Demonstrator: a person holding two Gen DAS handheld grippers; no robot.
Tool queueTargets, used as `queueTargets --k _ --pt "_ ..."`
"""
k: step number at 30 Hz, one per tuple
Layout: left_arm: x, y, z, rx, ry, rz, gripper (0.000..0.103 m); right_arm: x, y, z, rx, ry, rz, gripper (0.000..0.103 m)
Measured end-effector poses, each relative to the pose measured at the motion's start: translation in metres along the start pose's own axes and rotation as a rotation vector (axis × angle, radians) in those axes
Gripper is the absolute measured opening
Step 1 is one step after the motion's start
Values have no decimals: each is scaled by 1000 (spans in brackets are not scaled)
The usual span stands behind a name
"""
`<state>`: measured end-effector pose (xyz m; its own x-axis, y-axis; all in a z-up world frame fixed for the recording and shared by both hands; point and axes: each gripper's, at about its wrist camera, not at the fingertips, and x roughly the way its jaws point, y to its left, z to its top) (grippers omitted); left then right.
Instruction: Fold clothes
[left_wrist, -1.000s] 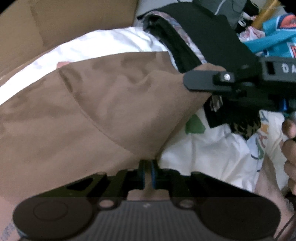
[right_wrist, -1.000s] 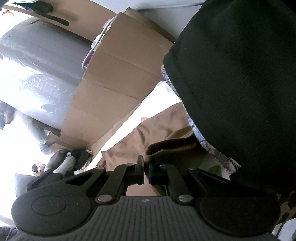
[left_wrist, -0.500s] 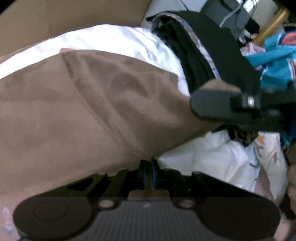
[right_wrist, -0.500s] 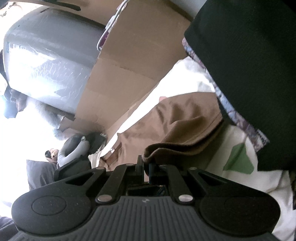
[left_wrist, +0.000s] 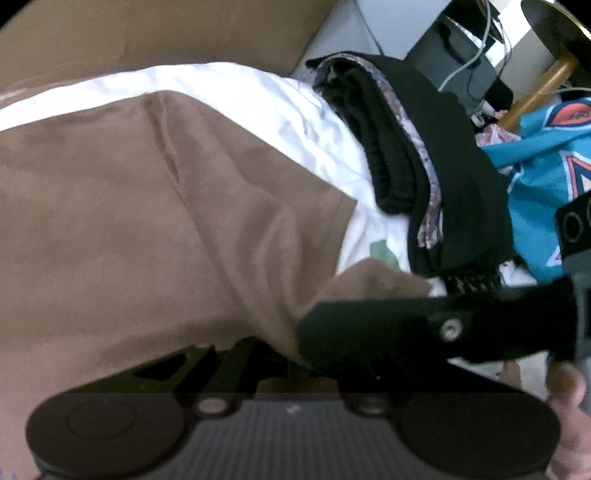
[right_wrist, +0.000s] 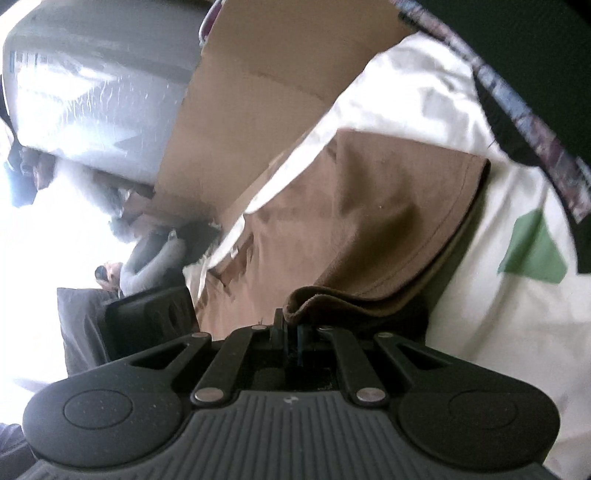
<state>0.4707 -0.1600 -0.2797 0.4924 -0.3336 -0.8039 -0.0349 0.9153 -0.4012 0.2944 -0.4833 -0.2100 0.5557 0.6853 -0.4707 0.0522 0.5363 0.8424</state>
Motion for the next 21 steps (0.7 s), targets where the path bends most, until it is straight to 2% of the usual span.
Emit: queueTargets --k 3,5,10,11,13,14,15,16,19,21 --pt "-9 1 -5 -6 14 -2 9 3 2 -4 -31 8 -28 4" --pt "-22 3 -10 8 24 13 19 5 3 -5 -54 15 -52 5" --pt "-63 23 -22 -16 11 66 24 11 3 -10 -75 44 -71 6" --pt "-68 27 -24 -27 5 78 24 12 3 -10 -81 51 -75 10" --pt "-80 35 -26 -48 -16 92 24 15 6 -14 -95 74 -82 28" --pt "-85 38 -26 -57 -28 95 24 15 7 -16 -103 85 -81 44" --pt "-90 41 -26 -65 -39 92 26 15 8 -18 -111 97 -80 52" --pt "-94 45 -24 -73 -48 95 28 15 8 -20 -118 110 -79 55" --pt "-100 54 -17 -94 -55 126 29 11 8 -24 -130 148 -78 55" --pt "-104 58 -11 -103 -72 136 29 2 7 -22 -140 122 -90 55"
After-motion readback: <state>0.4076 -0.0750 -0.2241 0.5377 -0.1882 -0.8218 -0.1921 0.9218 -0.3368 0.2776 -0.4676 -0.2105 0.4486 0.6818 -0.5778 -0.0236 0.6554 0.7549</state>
